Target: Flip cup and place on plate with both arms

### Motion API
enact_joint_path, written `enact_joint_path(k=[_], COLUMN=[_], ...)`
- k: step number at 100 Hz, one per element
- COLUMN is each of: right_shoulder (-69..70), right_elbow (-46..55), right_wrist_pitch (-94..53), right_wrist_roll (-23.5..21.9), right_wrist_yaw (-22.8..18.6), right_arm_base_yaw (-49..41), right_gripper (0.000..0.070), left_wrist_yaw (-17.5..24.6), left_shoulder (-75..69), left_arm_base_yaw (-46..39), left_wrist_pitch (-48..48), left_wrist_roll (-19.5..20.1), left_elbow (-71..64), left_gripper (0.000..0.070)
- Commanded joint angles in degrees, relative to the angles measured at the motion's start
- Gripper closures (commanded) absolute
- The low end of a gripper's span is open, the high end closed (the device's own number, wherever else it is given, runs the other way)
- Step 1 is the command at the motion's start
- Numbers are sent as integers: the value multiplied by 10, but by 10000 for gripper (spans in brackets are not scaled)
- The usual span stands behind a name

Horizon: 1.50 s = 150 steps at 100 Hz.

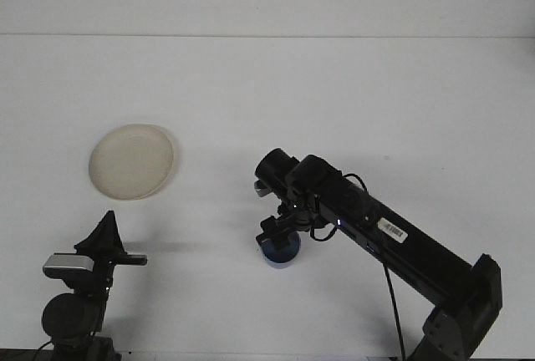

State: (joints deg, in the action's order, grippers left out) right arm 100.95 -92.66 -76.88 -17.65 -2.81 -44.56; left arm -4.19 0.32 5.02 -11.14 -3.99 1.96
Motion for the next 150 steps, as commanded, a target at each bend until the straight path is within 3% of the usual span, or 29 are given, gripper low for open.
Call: enact_joint_path(k=[1, 35, 58, 77, 113, 150], right_shoulder=[2, -83, -157, -224, -402, -592], right_elbow=[-17, -23, -22, 0, 217, 488], right_wrist_pitch=[-16, -17, -17, -3, 165, 486], right_wrist_roll=[24, 81, 84, 84, 117, 125], right_wrist_yaw=[2, 5, 75, 109, 107, 103], right_arm_base_yaw=[-1, 91, 202, 262, 367, 374], right_gripper=[272, 272, 272, 272, 273, 274], left_wrist_yaw=[1, 1, 1, 1, 1, 1], left_shoulder=[-1, -1, -1, -1, -1, -1], left_arm_base_yaw=[1, 1, 1, 1, 1, 1], left_wrist_pitch=[-7, -7, -8, -7, -8, -8], left_wrist_roll=[-1, -1, -1, -1, -1, -1], left_elbow=[-11, -11, -11, -11, -11, -11], left_gripper=[689, 689, 689, 689, 689, 689])
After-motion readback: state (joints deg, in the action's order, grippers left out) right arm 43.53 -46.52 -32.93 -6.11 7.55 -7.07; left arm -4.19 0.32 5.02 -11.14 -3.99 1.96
